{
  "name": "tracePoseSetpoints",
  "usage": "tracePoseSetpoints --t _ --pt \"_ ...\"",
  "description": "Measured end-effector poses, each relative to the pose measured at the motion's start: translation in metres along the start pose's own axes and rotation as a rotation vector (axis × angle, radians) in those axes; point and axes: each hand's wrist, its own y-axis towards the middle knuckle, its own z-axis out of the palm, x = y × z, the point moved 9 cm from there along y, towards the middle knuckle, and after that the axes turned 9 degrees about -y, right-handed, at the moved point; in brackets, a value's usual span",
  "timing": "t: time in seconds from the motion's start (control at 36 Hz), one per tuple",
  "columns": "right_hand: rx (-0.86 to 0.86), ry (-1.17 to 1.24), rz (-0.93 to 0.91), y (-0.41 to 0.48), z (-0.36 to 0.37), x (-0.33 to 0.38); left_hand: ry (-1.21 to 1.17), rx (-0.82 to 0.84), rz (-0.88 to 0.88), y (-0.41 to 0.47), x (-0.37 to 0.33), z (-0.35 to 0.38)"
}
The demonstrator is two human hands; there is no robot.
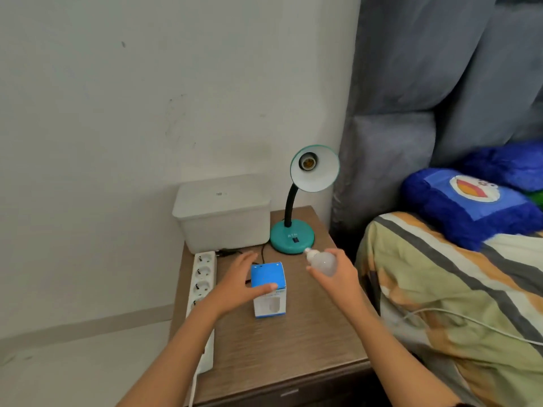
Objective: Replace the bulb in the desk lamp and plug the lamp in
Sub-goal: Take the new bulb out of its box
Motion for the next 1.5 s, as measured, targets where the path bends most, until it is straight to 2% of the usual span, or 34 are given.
tracePoseSetpoints --t 0.19,0.5,0.64,0.75,0.86,0.94,1.19,1.31,1.5 --pt "0.182 -0.044 0.154 -0.029 0.041 -0.046 -0.118 -0.047 -0.057 -0.007 0.022 0.012" --pt "0.263 -0.046 0.164 -0.037 0.062 -0.058 -0.19 -0.058 -0.03 -0.001 0.035 0.019" --pt "0.214 -0.048 0.05 -0.026 0.053 -0.046 -0.18 -0.074 0.004 0.003 0.036 0.018" --pt "0.123 -0.075 -0.143 -0.013 0.039 -0.015 -0.178 -0.079 0.005 0.005 0.042 0.02" --pt "0.24 -0.151 -0.409 -0.011 0.053 0.029 -0.212 -0.096 0.022 0.006 0.045 0.021" --pt "0.386 -0.264 -0.525 -0.015 0.074 0.042 -0.243 -0.097 0.032 0.006 0.044 0.021" --pt "0.459 -0.353 -0.584 -0.011 0.084 0.044 -0.238 -0.091 0.066 0.006 0.045 0.02" --pt "0.378 -0.29 -0.604 -0.007 0.075 0.054 -0.28 -0.088 0.075 0.004 0.044 0.018" --pt "0.203 -0.134 -0.492 0.018 0.06 0.075 -0.387 -0.106 0.047 0.0 0.048 0.02"
